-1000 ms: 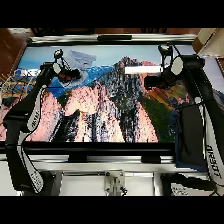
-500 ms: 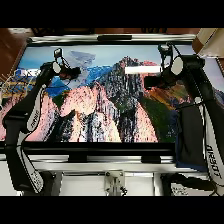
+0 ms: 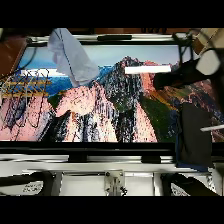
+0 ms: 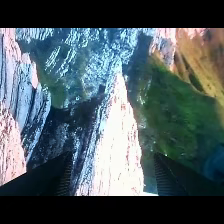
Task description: Fold the shirts.
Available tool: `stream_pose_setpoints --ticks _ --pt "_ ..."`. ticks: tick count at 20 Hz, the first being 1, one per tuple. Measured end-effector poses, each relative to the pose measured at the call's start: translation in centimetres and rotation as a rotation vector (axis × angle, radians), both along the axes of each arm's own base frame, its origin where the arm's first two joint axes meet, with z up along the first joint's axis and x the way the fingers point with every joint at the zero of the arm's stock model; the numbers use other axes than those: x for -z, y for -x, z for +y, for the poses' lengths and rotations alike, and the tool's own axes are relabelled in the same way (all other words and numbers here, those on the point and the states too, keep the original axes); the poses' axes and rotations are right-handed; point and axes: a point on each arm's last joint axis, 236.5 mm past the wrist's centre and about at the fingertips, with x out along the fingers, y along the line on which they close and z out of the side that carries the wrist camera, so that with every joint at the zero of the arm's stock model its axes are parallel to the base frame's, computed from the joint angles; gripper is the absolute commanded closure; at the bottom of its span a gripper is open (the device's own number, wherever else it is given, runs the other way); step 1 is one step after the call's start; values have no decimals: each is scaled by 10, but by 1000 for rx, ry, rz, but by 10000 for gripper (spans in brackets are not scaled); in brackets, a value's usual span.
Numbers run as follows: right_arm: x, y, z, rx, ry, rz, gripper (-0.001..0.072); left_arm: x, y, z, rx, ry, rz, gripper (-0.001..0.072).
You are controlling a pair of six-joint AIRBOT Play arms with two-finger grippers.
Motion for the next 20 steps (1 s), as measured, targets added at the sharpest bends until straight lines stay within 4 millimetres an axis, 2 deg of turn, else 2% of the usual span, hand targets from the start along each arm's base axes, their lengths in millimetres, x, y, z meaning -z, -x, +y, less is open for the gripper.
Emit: stream_pose_setpoints --ticks 1,2,4,5,7,9,10,11,12,13,15,16,18,20 --pt "-21 14 -5 2 -1 -42 85 -20 27 -10 34 1 -28 672" --pt "-37 27 -9 5 -3 -74 85 -32 54 -24 77 2 -37 672" --pt "-63 56 -17 24 -10 -115 85 -33 96 -54 166 8 -14 672" --pt "-72 71 -21 35 -16 -127 85 -24 110 -71 211 9 17 672" --pt "-81 93 -27 56 -26 -126 85 17 130 -111 296 -3 117 672" --pt "-83 109 -31 71 -29 -108 86 70 140 -151 356 -19 220 671" --pt "-82 113 -32 77 -32 -102 85 103 143 -171 377 -28 282 628" --pt "-80 116 -33 83 -32 -91 85 136 146 -188 390 -38 349 345" --pt "-76 118 -33 88 -34 -80 85 159 148 -202 397 -31 396 29" --pt "-71 117 -33 93 -35 -73 85 178 148 -212 399 -26 440 -13" --pt "-56 115 -33 103 -32 -43 85 210 150 -216 391 -36 542 -13" --pt "-45 113 -32 105 -27 -21 85 213 147 -209 381 -39 571 -13" --pt "-15 111 -32 101 -4 54 85 222 145 -173 349 -102 661 -13" --pt "21 107 -30 77 27 142 85 226 149 -124 303 -149 752 -13"
